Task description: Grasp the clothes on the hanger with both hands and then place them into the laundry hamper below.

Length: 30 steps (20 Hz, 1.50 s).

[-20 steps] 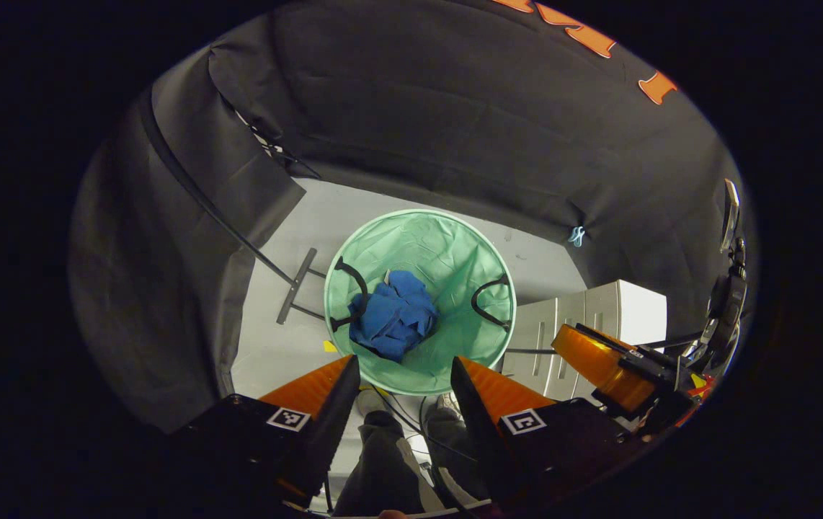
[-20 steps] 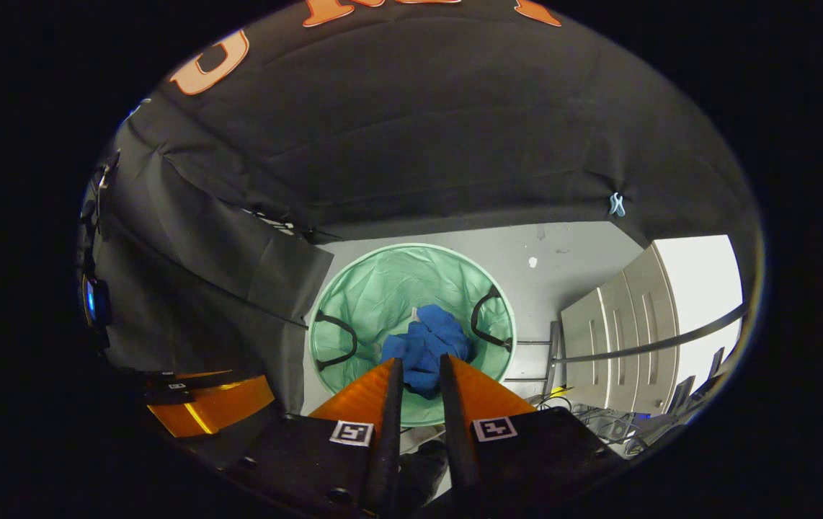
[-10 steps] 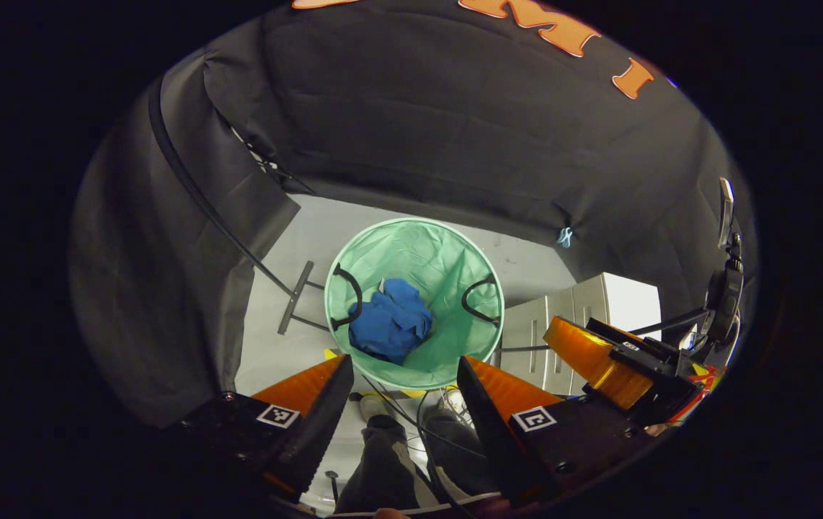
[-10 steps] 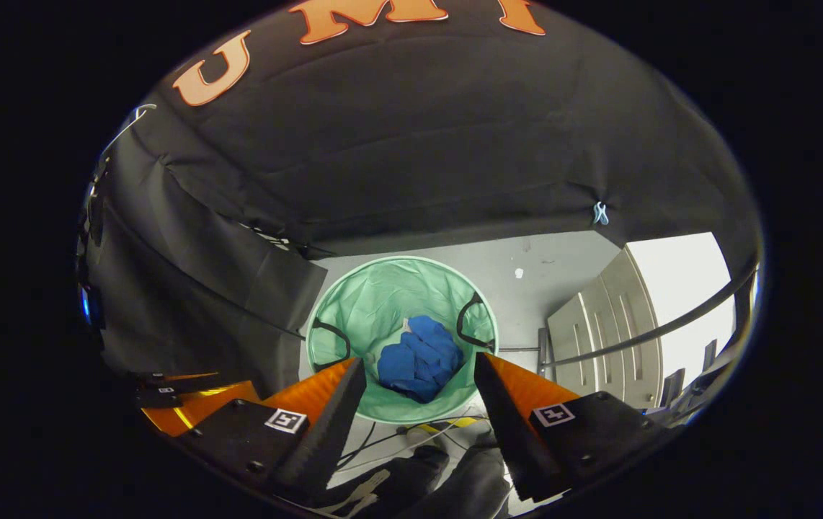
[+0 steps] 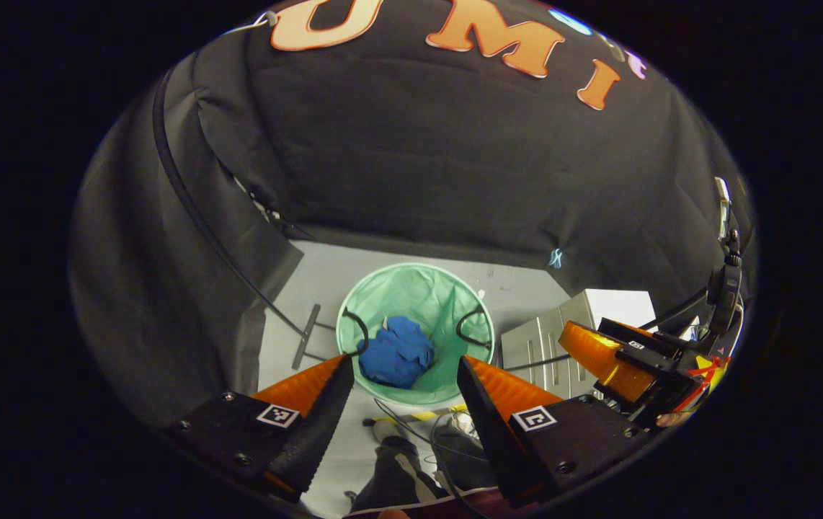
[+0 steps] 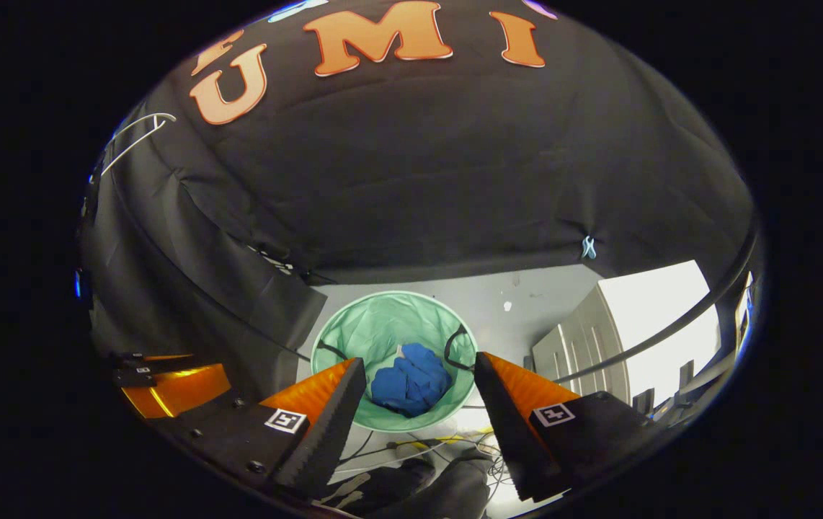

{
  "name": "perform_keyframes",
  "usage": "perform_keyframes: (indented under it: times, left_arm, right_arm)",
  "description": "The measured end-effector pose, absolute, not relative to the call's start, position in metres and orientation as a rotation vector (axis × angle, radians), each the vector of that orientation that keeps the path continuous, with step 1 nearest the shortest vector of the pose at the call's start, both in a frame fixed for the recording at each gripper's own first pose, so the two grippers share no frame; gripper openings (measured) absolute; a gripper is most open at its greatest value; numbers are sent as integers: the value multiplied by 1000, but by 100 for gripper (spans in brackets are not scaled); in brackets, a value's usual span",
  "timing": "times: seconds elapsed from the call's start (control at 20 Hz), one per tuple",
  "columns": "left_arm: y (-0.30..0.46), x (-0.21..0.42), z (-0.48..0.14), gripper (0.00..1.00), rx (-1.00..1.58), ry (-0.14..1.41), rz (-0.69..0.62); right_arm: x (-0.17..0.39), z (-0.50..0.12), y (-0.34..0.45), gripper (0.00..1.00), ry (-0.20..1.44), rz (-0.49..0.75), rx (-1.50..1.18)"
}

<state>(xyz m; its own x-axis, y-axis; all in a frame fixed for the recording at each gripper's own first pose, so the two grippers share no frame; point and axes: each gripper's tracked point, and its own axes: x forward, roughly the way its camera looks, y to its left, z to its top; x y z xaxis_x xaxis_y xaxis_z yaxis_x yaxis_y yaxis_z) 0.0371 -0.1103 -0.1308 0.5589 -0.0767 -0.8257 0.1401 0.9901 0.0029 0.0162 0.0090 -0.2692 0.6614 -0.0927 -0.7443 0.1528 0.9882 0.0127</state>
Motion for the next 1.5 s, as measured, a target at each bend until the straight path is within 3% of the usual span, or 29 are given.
perform_keyframes:
  times: [0.8, 1.5]
  left_arm:
    - [-177, 38, 37, 93, 132, 557, -316]
    - [-164, 82, 117, 95, 82, 132, -170]
  right_arm:
    - [22, -115, -4, 99, 523, -184, 29]
    - [4, 30, -3, 98, 183, -161, -15]
